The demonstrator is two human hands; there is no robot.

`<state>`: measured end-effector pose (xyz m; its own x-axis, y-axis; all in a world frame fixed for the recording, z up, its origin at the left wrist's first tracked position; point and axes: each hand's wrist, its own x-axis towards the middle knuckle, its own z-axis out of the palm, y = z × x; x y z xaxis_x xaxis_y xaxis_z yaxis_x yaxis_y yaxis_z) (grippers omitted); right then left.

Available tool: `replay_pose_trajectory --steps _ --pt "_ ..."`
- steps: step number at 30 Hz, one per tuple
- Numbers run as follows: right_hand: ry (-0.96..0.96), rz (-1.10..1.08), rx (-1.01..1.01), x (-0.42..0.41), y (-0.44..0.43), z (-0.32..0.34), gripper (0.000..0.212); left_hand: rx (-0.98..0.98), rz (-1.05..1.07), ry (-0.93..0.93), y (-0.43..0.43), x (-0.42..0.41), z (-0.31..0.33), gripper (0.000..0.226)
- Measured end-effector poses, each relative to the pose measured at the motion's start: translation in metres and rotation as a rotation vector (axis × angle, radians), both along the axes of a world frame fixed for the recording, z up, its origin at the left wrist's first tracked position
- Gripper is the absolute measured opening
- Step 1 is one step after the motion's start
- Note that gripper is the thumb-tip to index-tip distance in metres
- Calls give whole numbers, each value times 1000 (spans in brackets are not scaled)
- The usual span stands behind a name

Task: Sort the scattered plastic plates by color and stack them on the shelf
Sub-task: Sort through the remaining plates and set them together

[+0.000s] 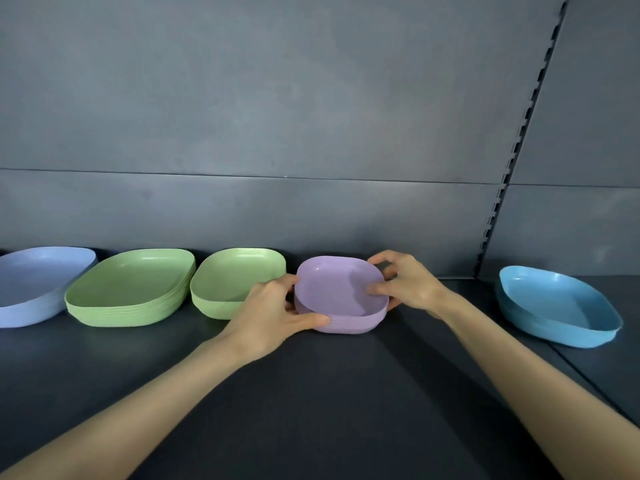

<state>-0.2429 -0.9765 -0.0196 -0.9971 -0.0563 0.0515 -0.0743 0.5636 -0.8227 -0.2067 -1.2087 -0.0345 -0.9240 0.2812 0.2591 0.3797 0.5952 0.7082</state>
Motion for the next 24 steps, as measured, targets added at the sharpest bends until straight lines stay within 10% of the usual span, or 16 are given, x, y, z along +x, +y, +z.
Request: replay_pose_trajectory --steps 24 --pt "21 -40 -45 -23 -5 0 34 -248 201 332 4 -14 -11 37"
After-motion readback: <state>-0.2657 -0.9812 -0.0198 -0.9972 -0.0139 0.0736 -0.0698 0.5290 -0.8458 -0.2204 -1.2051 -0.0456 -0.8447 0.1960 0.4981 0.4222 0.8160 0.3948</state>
